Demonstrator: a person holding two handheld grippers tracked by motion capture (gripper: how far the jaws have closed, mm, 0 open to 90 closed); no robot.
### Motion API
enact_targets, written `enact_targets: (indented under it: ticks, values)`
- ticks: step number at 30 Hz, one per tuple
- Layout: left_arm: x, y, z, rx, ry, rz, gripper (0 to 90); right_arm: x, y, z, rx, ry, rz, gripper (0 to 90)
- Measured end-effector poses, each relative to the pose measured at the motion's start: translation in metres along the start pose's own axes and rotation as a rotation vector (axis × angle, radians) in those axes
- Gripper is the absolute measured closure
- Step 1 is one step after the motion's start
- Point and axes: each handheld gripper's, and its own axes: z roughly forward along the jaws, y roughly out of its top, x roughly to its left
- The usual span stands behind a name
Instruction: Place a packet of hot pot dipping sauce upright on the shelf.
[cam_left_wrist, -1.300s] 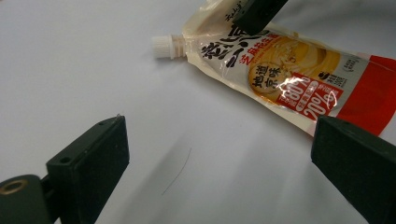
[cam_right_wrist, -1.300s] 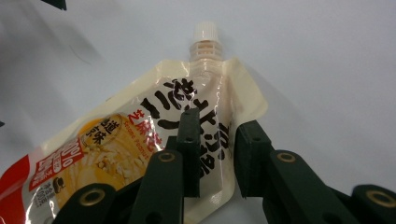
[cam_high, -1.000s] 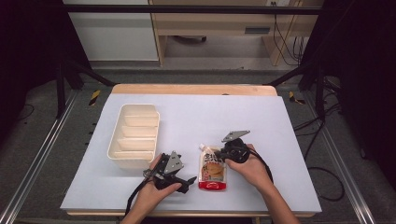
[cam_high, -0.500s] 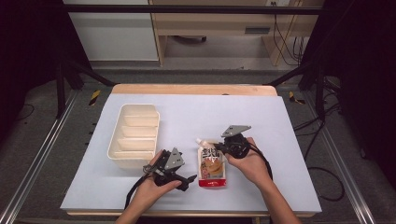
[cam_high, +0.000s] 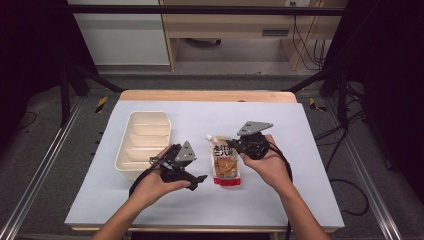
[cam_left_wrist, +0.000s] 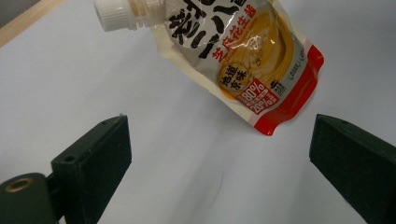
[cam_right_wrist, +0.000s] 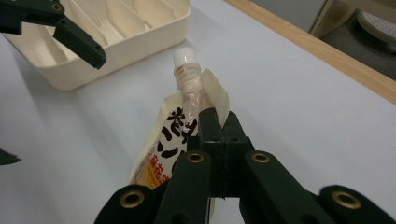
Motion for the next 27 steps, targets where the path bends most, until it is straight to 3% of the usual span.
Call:
enact_targets:
  ticks: [10, 20, 27]
  values:
    - [0.012, 0.033, -0.012, 0.056, 0.023, 0.059, 5.6, 0.0, 0.013, -0.01, -0.049, 0.012, -0.024, 90.0]
    - [0.019, 0.049, -0.022, 0.077, 0.044, 0.105, 6.3, 0.008, 0.016, -0.014, -0.064, 0.04, -0.05, 90.0]
    - [0.024, 0.059, -0.03, 0.098, 0.028, 0.136, 6.8, 0.018, 0.012, -0.019, -0.079, 0.077, -0.077, 90.0]
